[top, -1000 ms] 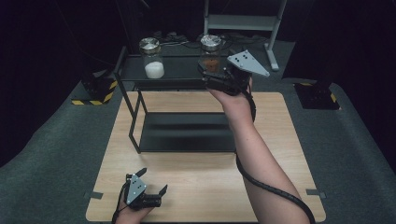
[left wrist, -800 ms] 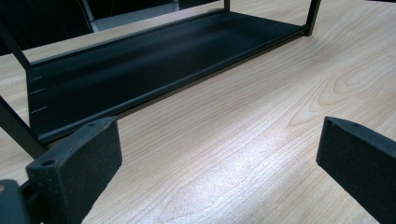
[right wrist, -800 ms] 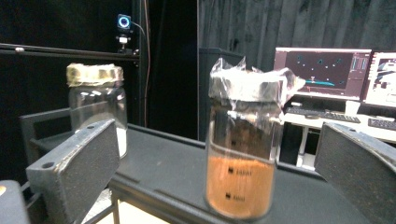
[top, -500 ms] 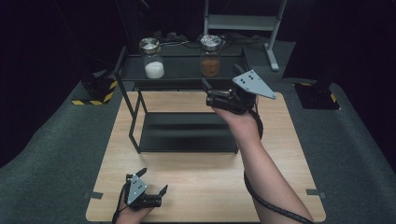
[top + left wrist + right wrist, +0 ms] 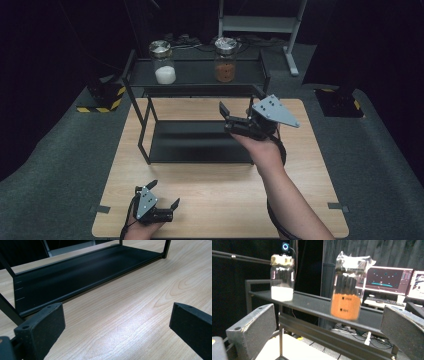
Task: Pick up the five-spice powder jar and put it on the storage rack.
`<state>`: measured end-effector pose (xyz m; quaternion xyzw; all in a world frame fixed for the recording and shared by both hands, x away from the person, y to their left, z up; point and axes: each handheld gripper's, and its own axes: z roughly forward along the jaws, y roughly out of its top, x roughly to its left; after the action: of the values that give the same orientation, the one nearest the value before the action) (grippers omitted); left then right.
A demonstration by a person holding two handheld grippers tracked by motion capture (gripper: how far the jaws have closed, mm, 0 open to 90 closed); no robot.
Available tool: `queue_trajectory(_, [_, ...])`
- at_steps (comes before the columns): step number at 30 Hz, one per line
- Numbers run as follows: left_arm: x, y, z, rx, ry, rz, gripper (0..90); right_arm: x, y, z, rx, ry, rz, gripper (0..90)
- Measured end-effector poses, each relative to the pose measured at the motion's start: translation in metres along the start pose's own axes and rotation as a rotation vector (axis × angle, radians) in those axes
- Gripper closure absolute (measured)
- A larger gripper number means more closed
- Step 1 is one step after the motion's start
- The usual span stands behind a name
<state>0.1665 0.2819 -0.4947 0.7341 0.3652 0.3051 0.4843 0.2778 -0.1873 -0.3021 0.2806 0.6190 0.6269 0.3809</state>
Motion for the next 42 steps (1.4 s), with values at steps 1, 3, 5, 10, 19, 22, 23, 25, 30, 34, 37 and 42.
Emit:
queue_trajectory(1, [0.0,0.0,0.0,0.0,0.0,0.001,0.4,0.001,-0.002,-0.002,0.002,0.0,-0.003,0.0])
queue_trajectory(3, [0.0,0.0,0.0,0.0,-0.001,0.001,0.4,0.002,-0.006,-0.005,0.01,0.002,-0.011,0.0])
queue_trajectory(5, [0.0,0.0,0.0,-0.001,-0.002,-0.001,0.4,0.002,-0.01,-0.009,0.015,0.006,-0.014,0.0])
queue_trajectory(10, [0.001,0.0,0.0,0.0,-0.003,-0.002,0.4,0.004,-0.02,-0.017,0.039,0.009,-0.033,0.0])
queue_trajectory(19, [0.0,0.001,0.0,0.003,-0.002,0.011,0.4,0.005,-0.037,-0.028,0.075,0.015,-0.046,0.0])
queue_trajectory(22, [0.0,0.0,0.0,0.001,-0.003,0.009,0.4,0.006,-0.044,-0.032,0.09,0.015,-0.061,0.0])
queue_trajectory(23, [0.0,0.001,0.0,0.002,-0.004,0.01,0.4,0.007,-0.046,-0.033,0.096,0.015,-0.063,0.0])
queue_trajectory(25, [-0.001,0.001,0.001,0.005,-0.004,0.016,0.4,0.007,-0.05,-0.036,0.105,0.016,-0.068,0.0])
queue_trajectory(30, [-0.002,0.002,0.001,0.009,-0.002,0.023,0.4,0.01,-0.064,-0.044,0.135,0.016,-0.094,0.0])
queue_trajectory(34, [-0.002,0.002,0.001,0.01,-0.001,0.025,0.4,0.012,-0.076,-0.051,0.157,0.014,-0.104,0.0])
queue_trajectory(37, [-0.002,0.002,0.001,0.011,0.0,0.026,0.4,0.014,-0.086,-0.057,0.176,0.014,-0.107,0.0])
queue_trajectory(42, [-0.003,0.002,0.001,0.011,0.001,0.028,0.4,0.015,-0.103,-0.065,0.21,0.015,-0.108,0.0])
